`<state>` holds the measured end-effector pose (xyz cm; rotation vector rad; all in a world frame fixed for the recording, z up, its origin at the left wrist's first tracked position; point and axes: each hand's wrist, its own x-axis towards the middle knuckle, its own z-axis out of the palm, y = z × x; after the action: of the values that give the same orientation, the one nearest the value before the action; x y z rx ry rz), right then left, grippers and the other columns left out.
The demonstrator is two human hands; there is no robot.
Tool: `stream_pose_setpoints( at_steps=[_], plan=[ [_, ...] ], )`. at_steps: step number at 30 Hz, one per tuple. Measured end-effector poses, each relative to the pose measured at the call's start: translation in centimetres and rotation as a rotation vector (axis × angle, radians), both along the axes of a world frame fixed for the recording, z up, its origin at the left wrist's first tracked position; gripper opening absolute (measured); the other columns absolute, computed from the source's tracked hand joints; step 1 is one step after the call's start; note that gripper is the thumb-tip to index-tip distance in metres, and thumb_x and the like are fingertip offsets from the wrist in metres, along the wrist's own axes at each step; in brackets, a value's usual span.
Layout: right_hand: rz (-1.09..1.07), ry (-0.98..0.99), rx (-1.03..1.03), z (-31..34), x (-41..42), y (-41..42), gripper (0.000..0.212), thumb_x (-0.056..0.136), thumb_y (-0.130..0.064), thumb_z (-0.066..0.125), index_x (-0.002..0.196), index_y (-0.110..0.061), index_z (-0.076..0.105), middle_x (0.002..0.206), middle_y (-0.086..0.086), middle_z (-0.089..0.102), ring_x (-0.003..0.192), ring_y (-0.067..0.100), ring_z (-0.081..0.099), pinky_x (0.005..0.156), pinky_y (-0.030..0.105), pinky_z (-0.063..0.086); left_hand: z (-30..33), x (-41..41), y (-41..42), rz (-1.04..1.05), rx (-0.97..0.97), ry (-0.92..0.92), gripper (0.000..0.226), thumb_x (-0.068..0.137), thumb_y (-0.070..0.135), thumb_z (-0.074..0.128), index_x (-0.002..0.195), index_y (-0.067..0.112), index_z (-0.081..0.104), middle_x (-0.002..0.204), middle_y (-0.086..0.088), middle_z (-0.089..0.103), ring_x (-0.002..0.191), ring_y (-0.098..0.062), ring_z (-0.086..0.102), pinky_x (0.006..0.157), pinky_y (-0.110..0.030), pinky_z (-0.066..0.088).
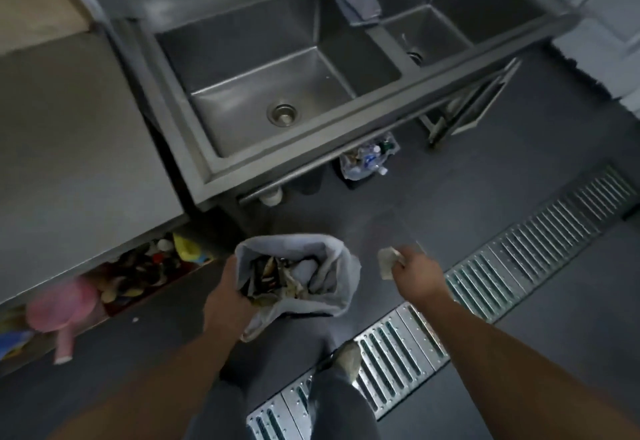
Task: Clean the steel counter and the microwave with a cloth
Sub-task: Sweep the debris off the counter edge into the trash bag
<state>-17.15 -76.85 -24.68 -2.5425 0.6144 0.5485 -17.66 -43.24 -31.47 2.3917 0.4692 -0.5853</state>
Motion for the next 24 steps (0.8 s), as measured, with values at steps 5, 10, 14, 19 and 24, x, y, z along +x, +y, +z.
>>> stream_pose_setpoints(
  at_steps=[5,10,14,19,24],
  plan=[
    [-0.082,-0.042,0.054,-1.0,2.0,-4.4,0.03,0.095,-0.015,0.049,0.122,-0.011,0.061,0.109,0.024,0.068,0.102,0.04,0.062,0.077,0.031,0.042,-0.7,2.1,-7.4,0.025,-0.029,-0.014,0.084,0.091,0.008,0.055,0.158,0.035,0.013,0.112,-0.016,0.065,0.087,-0.033,0.062,0.075,-0.04,0.051],
    [-0.139,-0.114,0.097,-2.9,3.9,-6.0,0.027,0.096,-0.022,0.049,0.116,-0.015,0.065,0.108,0.018,0.069,0.101,0.038,0.063,0.073,0.027,0.038,-2.4,5.3,-12.1,-0.016,-0.072,-0.002,0.086,0.089,0.002,0.049,0.157,0.042,0.013,0.13,-0.016,0.059,0.109,-0.039,0.059,0.081,-0.037,0.046],
    [-0.243,-0.179,0.149,-5.3,4.6,-6.3,0.032,0.093,-0.018,0.05,0.12,-0.022,0.066,0.105,0.015,0.071,0.098,0.036,0.064,0.072,0.023,0.036,-5.1,7.1,-13.4,-0.031,-0.071,0.006,0.083,0.09,0.003,0.048,0.156,0.042,0.016,0.134,-0.018,0.057,0.12,-0.04,0.055,0.097,-0.044,0.046],
    [-0.275,-0.155,0.132,-11.6,5.7,-5.6,0.027,0.091,-0.019,0.05,0.111,-0.018,0.067,0.096,0.013,0.071,0.091,0.036,0.065,0.072,0.031,0.047,-10.4,10.3,-13.6,-0.092,-0.078,0.027,0.079,0.092,0.01,0.055,0.156,0.037,0.019,0.144,-0.018,0.049,0.131,-0.037,0.048,0.11,-0.046,0.038],
    [-0.308,-0.122,0.132,-19.4,7.3,-3.6,0.026,0.091,-0.017,0.052,0.113,-0.018,0.067,0.103,0.017,0.07,0.096,0.04,0.064,0.072,0.03,0.043,-17.0,13.9,-11.9,-0.115,-0.092,0.027,0.078,0.093,0.008,0.054,0.156,0.039,0.02,0.151,-0.012,0.043,0.138,-0.033,0.042,0.114,-0.046,0.034]
  ],
)
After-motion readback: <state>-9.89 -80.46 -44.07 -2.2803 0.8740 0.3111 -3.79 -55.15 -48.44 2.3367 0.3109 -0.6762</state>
